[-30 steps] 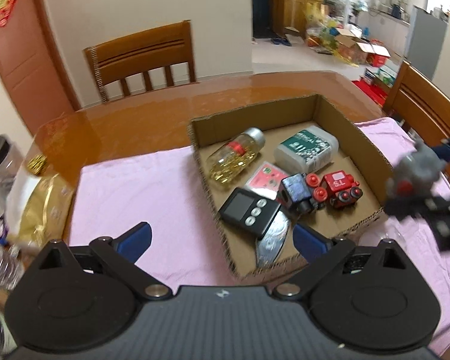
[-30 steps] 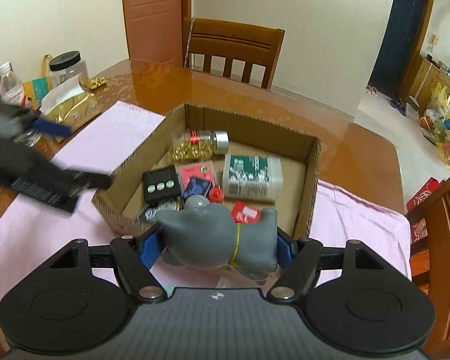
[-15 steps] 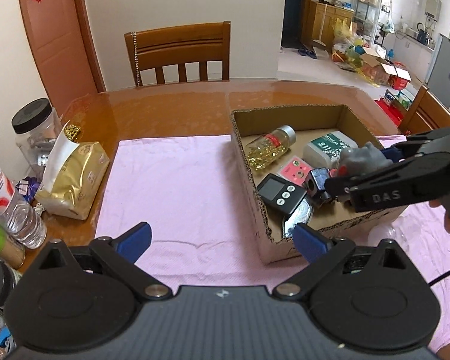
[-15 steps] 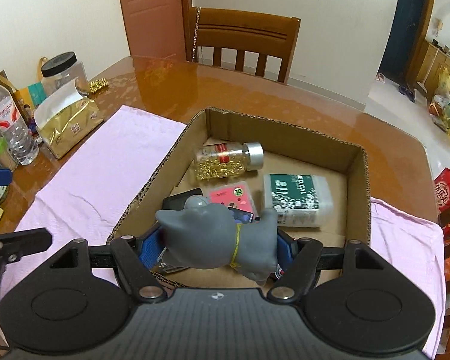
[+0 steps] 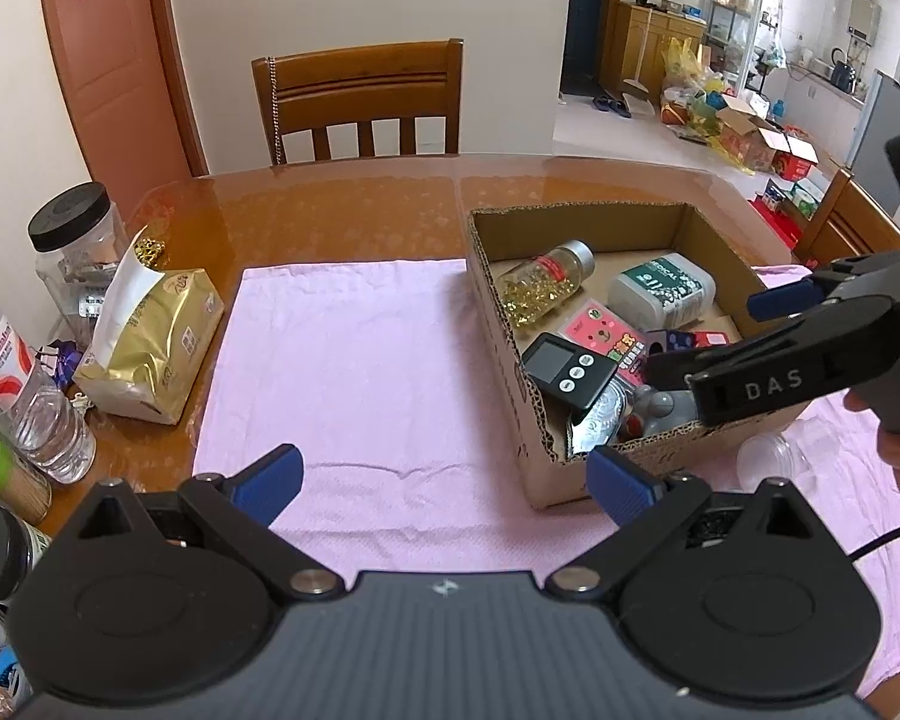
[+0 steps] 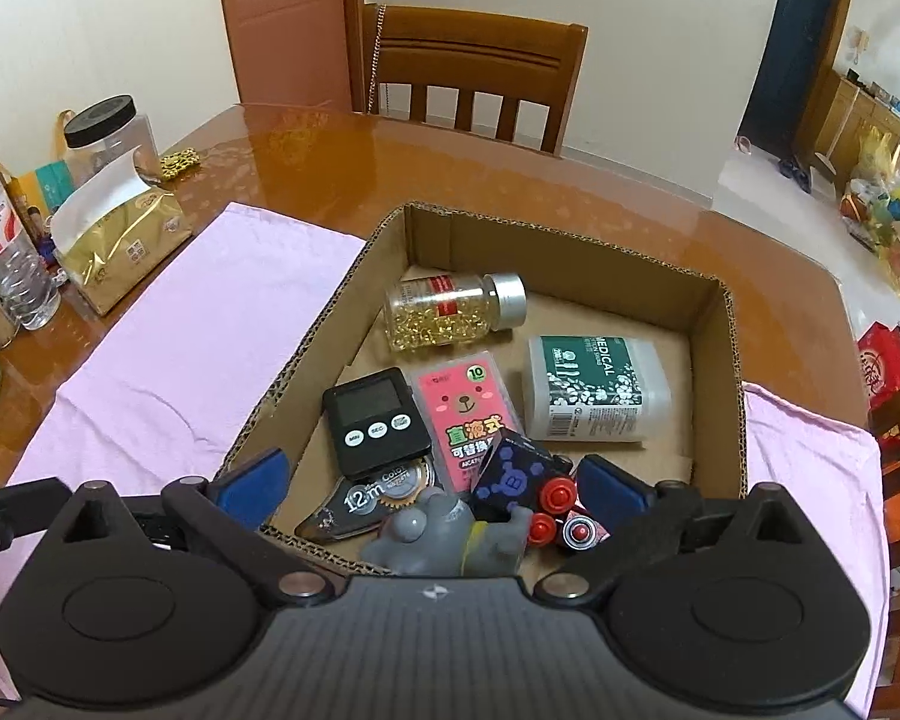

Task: Organize rigid objects
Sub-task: 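Move left tool to the mint-green case while right tool approaches the clear jar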

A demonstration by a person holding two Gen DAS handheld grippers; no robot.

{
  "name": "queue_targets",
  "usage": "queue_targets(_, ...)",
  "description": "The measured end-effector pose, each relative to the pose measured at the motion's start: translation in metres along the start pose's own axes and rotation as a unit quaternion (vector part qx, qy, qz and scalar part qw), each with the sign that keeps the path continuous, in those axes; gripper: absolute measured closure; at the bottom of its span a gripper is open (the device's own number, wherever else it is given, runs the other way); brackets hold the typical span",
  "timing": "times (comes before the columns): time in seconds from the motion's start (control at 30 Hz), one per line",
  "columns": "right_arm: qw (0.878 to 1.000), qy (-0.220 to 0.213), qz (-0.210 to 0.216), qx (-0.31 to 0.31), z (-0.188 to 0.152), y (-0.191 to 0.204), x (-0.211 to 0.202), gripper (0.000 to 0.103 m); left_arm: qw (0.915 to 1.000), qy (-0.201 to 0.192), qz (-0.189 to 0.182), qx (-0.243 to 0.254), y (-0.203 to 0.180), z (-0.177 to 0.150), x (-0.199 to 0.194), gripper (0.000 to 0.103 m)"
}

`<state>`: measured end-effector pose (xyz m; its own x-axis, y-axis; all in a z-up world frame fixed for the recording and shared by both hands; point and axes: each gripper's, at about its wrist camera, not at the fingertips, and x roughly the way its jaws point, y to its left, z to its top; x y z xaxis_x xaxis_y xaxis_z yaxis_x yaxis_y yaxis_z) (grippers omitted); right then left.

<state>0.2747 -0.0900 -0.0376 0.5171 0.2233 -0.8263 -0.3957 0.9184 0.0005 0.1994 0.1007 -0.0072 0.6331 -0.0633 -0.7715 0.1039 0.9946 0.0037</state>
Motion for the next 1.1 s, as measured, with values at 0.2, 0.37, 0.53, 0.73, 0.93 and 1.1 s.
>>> queue_targets(0.2, 1.0, -0.016, -0.008, 0.005, -0.008, -0.001, -0.016, 0.0, 1.0, -0.004, -0.006, -0.001, 0.001, -0.002, 0.001, 0.003)
queue_targets(0.37, 0.999, -0.033, -0.018, 0.032, -0.026, -0.013, -0.031, 0.0, 0.9993, -0.035, 0.001, 0.013, -0.002, -0.008, -0.004, 0.001)
queue_targets(0.53, 0.995, -0.036, -0.054, 0.073, -0.055, -0.033, -0.045, 0.0, 0.9994, -0.027, -0.011, 0.016, -0.006, -0.015, 0.001, 0.001)
queue_targets(0.73, 0.991, -0.01, -0.079, 0.103, -0.1, -0.062, -0.037, 0.0, 0.9999, -0.004, -0.007, 0.01, -0.021, -0.028, 0.007, 0.001)
queue_targets(0.93, 0.991, 0.005, -0.075, 0.107, -0.124, -0.076, -0.006, 0.0, 0.9996, 0.019, 0.015, -0.015, -0.04, -0.04, 0.012, 0.001)
queue_targets(1.1, 0.992, 0.003, -0.062, 0.106, -0.128, -0.083, 0.013, 0.0, 0.9991, 0.03, 0.023, -0.021, -0.063, -0.043, 0.018, 0.001)
